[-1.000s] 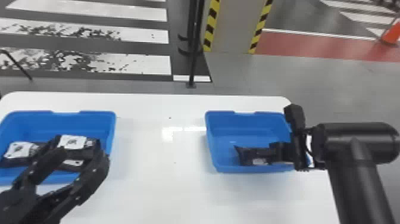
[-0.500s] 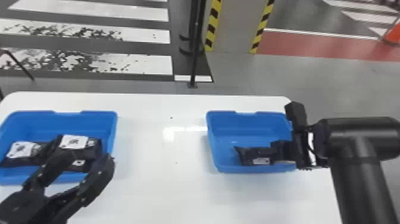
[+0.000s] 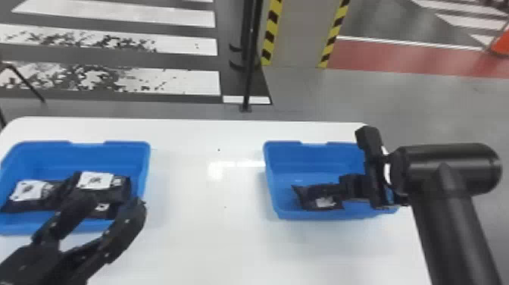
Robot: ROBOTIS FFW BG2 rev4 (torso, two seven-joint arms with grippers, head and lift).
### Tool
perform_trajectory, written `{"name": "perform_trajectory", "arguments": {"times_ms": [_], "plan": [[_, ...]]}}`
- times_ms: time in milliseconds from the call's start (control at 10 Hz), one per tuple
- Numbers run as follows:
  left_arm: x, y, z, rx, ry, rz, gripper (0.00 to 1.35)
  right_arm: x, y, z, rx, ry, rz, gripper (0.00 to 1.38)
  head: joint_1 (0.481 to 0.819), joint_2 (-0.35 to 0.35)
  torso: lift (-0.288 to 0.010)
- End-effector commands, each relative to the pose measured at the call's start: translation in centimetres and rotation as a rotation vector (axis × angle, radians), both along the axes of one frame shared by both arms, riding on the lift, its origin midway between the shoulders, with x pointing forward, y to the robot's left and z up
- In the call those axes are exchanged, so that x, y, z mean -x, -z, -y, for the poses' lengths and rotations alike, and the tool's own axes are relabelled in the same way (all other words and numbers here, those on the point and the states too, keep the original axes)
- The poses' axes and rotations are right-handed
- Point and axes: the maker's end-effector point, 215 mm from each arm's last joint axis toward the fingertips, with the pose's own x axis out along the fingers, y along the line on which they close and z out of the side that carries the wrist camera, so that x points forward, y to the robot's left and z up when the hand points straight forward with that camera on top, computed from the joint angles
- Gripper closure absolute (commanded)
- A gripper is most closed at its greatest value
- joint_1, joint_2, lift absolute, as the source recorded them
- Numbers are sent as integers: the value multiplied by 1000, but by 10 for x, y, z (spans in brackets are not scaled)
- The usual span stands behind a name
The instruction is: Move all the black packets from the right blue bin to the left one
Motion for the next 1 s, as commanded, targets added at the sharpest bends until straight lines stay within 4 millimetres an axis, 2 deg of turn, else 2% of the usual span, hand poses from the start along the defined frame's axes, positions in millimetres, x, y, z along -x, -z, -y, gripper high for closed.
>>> {"name": "perform_trajectory", "arguments": {"times_ms": [0, 200, 500, 800, 900], "plan": [[0, 3, -1, 7, -2, -5, 229, -4, 13, -7, -21, -21, -35, 559, 695, -166, -140], [-1, 6, -8, 14, -15, -10, 229, 0, 18, -7, -17, -17, -55, 1021, 695, -151, -140], [-1, 5, -11, 22, -21, -1, 236, 0, 14, -6, -20, -18, -2, 1105, 695, -145, -140], [-4, -8, -19, 17, -46, 50, 236, -5, -20, -10, -87, -12, 216, 1115, 695, -136, -140], [-4, -11, -20, 18, -49, 59, 236, -11, -35, -5, -114, 0, 301, 1115, 695, -129, -140]]}}
